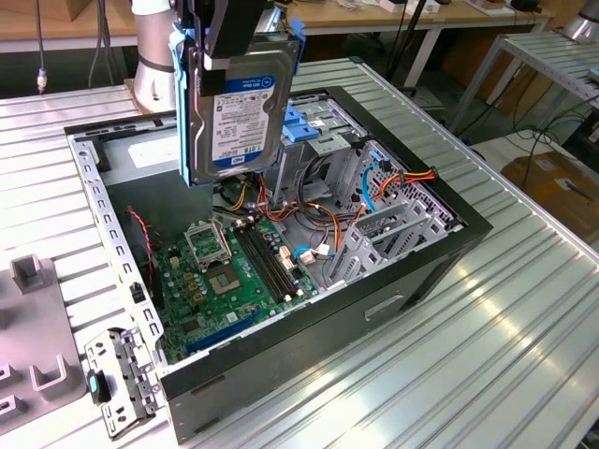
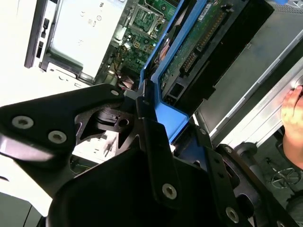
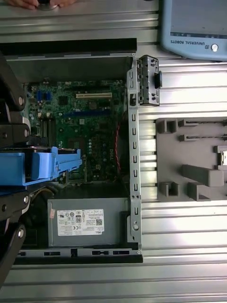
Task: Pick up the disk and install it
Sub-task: 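Insert the disk into the insertion slot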
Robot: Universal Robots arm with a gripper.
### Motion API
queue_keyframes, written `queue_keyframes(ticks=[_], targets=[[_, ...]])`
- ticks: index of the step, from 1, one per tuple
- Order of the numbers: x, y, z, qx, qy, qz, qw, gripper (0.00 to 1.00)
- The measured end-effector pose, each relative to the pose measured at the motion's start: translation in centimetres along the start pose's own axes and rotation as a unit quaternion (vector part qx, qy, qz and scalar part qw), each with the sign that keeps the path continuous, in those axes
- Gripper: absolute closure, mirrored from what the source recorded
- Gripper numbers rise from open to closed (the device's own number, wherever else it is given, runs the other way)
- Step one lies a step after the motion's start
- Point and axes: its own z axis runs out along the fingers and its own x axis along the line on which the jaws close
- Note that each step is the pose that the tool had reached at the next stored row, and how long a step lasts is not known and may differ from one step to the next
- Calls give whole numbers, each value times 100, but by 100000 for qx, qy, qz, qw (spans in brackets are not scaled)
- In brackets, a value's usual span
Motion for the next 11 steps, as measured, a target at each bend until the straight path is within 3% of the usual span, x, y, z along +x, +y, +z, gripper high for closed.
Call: queue_keyframes(ticks=[2, 10, 11], targets=[[111, -5, 7, 0, 0, 0, 100000, 63], [276, -12, 21, 3, 0, -2, 100000, 63], [324, -15, 24, 1, 1, -1, 100000, 63]])
